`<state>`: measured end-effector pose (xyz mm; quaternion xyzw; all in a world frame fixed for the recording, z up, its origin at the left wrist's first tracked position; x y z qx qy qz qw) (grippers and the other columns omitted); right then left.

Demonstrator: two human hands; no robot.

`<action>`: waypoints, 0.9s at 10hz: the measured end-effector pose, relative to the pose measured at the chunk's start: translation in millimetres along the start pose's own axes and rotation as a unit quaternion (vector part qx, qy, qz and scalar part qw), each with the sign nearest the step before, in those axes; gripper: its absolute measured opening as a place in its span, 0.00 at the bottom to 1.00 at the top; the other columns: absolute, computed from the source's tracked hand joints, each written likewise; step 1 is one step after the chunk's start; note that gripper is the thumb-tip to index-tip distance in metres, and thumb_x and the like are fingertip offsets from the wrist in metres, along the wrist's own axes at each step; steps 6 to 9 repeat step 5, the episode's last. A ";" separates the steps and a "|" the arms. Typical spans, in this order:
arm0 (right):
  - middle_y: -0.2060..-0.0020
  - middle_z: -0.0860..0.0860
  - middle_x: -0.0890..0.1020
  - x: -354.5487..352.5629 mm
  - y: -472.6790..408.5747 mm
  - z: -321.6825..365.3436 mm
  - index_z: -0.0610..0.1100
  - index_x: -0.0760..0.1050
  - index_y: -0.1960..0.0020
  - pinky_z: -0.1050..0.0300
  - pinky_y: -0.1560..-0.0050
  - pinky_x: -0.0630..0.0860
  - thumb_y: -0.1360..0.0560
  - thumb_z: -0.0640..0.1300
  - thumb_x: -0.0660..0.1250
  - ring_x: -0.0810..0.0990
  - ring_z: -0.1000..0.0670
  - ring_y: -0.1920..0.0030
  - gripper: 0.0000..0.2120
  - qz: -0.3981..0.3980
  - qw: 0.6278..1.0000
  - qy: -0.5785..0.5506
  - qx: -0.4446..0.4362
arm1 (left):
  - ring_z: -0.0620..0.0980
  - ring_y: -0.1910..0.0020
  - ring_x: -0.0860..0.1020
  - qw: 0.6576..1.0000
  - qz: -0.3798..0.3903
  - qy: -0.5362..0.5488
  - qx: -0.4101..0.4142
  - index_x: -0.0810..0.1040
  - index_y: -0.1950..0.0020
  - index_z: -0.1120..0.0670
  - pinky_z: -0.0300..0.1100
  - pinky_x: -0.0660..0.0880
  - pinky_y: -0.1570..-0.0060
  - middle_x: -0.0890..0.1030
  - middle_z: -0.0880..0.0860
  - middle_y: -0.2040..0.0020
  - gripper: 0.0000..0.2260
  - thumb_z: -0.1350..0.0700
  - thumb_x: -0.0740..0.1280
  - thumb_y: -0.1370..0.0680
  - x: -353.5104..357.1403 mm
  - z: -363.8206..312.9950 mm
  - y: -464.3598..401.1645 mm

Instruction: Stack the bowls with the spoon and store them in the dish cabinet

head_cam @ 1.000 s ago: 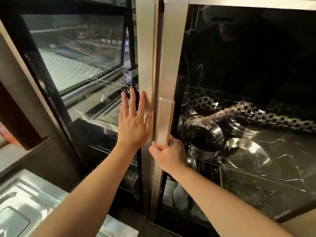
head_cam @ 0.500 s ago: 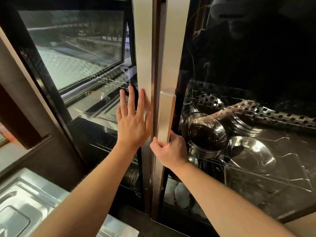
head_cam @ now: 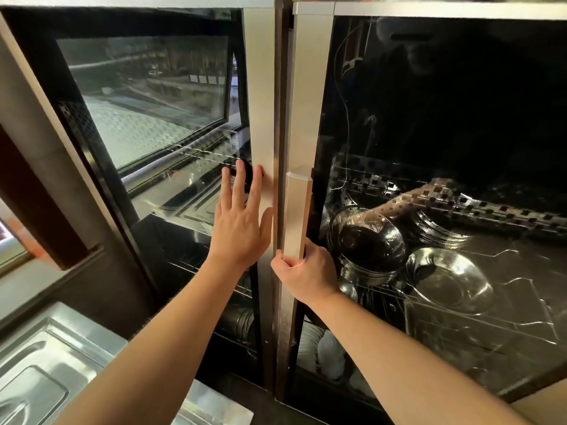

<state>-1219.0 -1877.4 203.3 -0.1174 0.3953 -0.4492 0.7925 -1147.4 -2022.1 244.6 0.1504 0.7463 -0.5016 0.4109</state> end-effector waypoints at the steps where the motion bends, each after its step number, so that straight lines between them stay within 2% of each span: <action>1: 0.71 0.54 0.83 -4.4 2.2 3.2 0.47 0.79 0.62 0.55 0.68 0.82 0.32 0.60 0.65 0.83 0.53 0.69 0.16 0.048 0.998 0.003 0.047 | 0.59 0.20 0.40 1.000 0.027 0.007 -0.005 0.40 0.19 0.47 0.59 0.50 0.25 0.42 0.55 0.18 0.36 0.44 0.58 0.20 -11.4 -0.9 1.6; 2: 0.72 0.60 0.81 -13.0 2.1 9.2 0.55 0.76 0.65 0.60 0.66 0.77 0.32 0.64 0.66 0.81 0.57 0.68 0.13 0.120 0.987 -0.017 0.102 | 0.57 0.20 0.41 0.998 0.052 0.021 -0.006 0.38 0.19 0.44 0.58 0.50 0.27 0.41 0.52 0.18 0.40 0.45 0.63 0.21 -28.9 -1.7 2.2; 3: 0.63 0.64 0.82 -31.5 -1.4 18.0 0.65 0.76 0.60 0.60 0.60 0.74 0.32 0.67 0.70 0.81 0.59 0.57 0.07 0.248 0.960 -0.025 0.130 | 0.56 0.20 0.48 0.994 0.092 0.050 -0.014 0.43 0.19 0.42 0.58 0.58 0.27 0.43 0.49 0.18 0.39 0.45 0.65 0.22 -54.7 -5.8 4.0; 4: 0.55 0.62 0.82 -64.0 -17.0 27.9 0.63 0.78 0.52 0.60 0.54 0.77 0.32 0.66 0.73 0.80 0.59 0.52 0.13 0.339 0.933 0.013 0.122 | 0.55 0.24 0.64 0.991 0.113 0.060 -0.025 0.57 0.21 0.46 0.54 0.69 0.31 0.59 0.52 0.20 0.32 0.44 0.65 0.22 -84.6 -13.8 3.1; 5: 0.56 0.60 0.82 -103.7 -29.0 42.5 0.60 0.77 0.52 0.60 0.58 0.78 0.33 0.68 0.72 0.81 0.60 0.55 0.16 0.295 0.950 0.059 0.085 | 0.52 0.35 0.76 0.991 0.131 0.029 -0.006 0.69 0.27 0.47 0.47 0.74 0.39 0.73 0.50 0.29 0.24 0.41 0.64 0.22 -112.1 -22.5 3.0; 9: 0.56 0.60 0.82 -103.7 -29.0 42.5 0.60 0.77 0.52 0.60 0.58 0.78 0.33 0.68 0.72 0.81 0.60 0.55 0.16 0.295 0.950 0.059 0.085 | 0.52 0.35 0.76 0.991 0.131 0.029 -0.006 0.69 0.27 0.47 0.47 0.74 0.39 0.73 0.50 0.29 0.24 0.41 0.64 0.22 -112.1 -22.5 3.0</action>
Point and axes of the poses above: each hand's wrist, its own y-axis away from the middle knuckle, its own x-axis out of the palm, z = x × y, the point moved 1 cm from there along -y, towards the middle knuckle
